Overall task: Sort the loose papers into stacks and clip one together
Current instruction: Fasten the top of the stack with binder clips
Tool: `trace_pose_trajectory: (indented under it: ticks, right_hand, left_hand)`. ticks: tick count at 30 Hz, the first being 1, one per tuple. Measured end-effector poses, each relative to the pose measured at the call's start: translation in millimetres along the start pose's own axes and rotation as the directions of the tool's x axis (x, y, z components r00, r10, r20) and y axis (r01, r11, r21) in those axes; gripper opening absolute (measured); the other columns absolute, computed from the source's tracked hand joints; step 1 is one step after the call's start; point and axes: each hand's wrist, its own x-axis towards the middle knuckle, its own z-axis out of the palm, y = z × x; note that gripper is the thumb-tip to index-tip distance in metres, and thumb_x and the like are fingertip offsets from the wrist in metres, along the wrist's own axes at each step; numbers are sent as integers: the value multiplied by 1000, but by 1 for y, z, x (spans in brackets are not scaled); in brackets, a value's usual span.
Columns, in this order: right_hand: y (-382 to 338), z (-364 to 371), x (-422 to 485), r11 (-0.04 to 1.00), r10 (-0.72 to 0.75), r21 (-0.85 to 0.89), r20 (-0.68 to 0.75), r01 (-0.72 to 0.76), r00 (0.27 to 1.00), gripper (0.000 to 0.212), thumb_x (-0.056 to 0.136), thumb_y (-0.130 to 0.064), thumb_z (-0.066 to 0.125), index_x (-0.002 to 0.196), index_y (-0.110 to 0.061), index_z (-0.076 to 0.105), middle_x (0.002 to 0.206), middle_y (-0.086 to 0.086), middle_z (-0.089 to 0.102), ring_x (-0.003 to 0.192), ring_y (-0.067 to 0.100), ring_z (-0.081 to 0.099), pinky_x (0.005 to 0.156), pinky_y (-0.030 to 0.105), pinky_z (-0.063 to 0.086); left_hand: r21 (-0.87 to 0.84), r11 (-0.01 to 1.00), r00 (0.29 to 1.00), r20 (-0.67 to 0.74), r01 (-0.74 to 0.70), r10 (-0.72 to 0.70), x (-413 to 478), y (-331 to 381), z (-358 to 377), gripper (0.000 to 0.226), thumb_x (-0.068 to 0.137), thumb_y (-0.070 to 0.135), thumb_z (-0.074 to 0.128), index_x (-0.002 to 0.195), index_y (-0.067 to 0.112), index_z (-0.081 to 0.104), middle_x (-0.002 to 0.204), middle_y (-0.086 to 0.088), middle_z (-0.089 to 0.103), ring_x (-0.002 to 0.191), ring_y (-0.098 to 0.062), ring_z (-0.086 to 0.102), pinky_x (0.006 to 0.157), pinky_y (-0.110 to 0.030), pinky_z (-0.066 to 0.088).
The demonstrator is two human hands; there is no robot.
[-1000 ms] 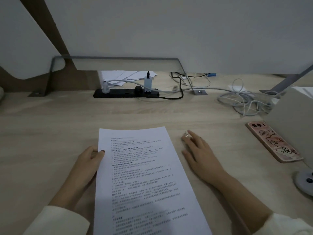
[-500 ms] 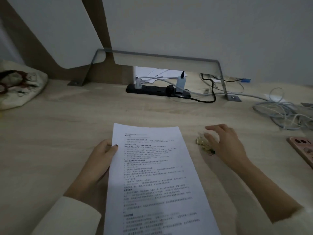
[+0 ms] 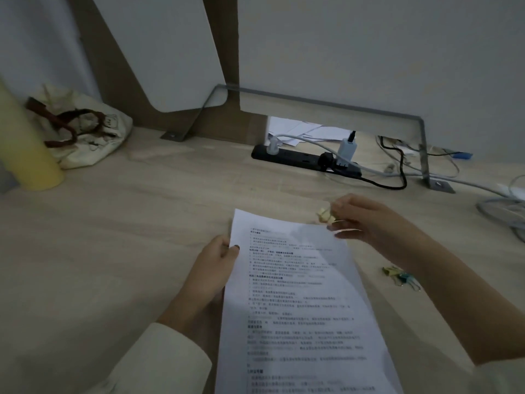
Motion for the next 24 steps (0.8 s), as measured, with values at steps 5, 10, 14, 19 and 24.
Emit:
trace_pose_trajectory:
  ticks: [5,10,14,19,24]
  right_hand:
    - [18,49,35,973,34,213,261,-92,965,13,89,-18,54,83,-8,60,75,0,60,65,10,56,63,19,50]
    - [51,56,47,839,46,512,270,-184,962,14,80,-18,55,81,-4,57,70,4,60,58,8,59,59,18,55]
    - [56,54,49,845,34,506,274,-174,961,14,80,-17,55,82,-3,57,69,3,65,60,8,61,61,16,55]
    - [57,54,49,877,38,454,259,-156,965,18,77,-22,61,80,-4,60,73,4,63,65,10,59,66,17,53]
    - [50,56,50,908,131,354,268,-224,955,34,72,-22,64,100,-3,66,77,1,68,64,8,60,63,14,52]
  left_hand:
    - [-15,1000,1000,15,20,-20,4,-2,0,14,95,20,43,93,10,52,98,-10,63,93,-27,62,80,-38,48]
    - [-31,1000,999,37,4,-3,8,-8,-1,19,95,18,45,77,15,49,81,-1,61,78,-20,60,72,-34,46]
    - [-119,990,994,96,71,-60,17,-7,-6,19,93,16,47,75,14,52,75,-1,60,69,-16,57,63,-29,44]
    - [-160,984,992,111,78,-61,36,3,-12,21,94,20,47,103,5,59,96,-11,65,82,-26,63,67,-38,52]
    - [-112,994,999,48,-15,20,45,-1,-7,13,92,18,50,92,9,59,83,-7,65,76,-25,61,71,-43,50]
